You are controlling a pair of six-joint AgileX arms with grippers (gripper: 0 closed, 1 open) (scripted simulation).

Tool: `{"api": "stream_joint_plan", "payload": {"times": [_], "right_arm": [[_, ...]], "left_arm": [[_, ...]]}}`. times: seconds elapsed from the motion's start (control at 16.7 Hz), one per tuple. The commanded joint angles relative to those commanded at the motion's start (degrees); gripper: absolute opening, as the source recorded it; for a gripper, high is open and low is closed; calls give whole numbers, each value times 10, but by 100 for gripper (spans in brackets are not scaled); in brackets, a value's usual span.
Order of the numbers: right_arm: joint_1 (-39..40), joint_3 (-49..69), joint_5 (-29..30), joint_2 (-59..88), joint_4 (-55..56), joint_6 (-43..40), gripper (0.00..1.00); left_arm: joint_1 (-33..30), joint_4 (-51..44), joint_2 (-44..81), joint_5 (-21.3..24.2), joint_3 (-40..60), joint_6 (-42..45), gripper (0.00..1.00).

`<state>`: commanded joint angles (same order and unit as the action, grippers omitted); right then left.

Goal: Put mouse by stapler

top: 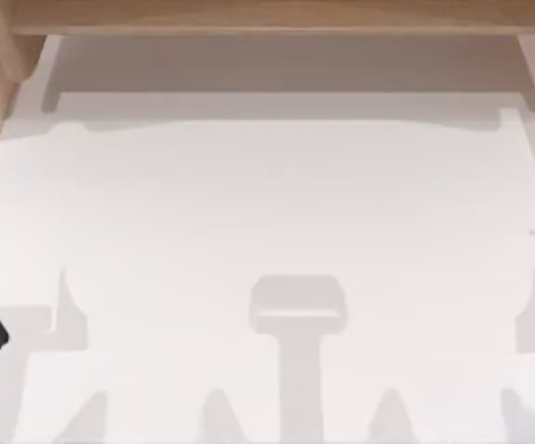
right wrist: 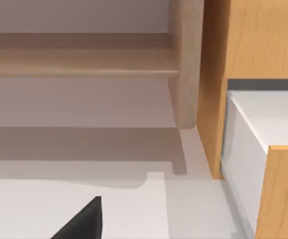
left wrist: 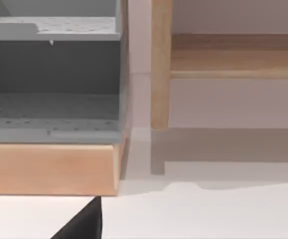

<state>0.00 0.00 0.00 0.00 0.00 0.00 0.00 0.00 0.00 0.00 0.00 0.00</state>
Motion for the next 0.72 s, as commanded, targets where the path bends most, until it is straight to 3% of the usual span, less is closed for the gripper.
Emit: {"api": "stream_joint_plan", "payload": {"times": [0.36, 0.72], "right_arm": [[-6, 55, 2, 38, -37, 0, 100], [-36, 301, 10, 220, -206, -6, 100]], "left_arm": [[0, 0, 0, 0, 0, 0, 100], [0, 0, 0, 0, 0, 0, 100]]}}
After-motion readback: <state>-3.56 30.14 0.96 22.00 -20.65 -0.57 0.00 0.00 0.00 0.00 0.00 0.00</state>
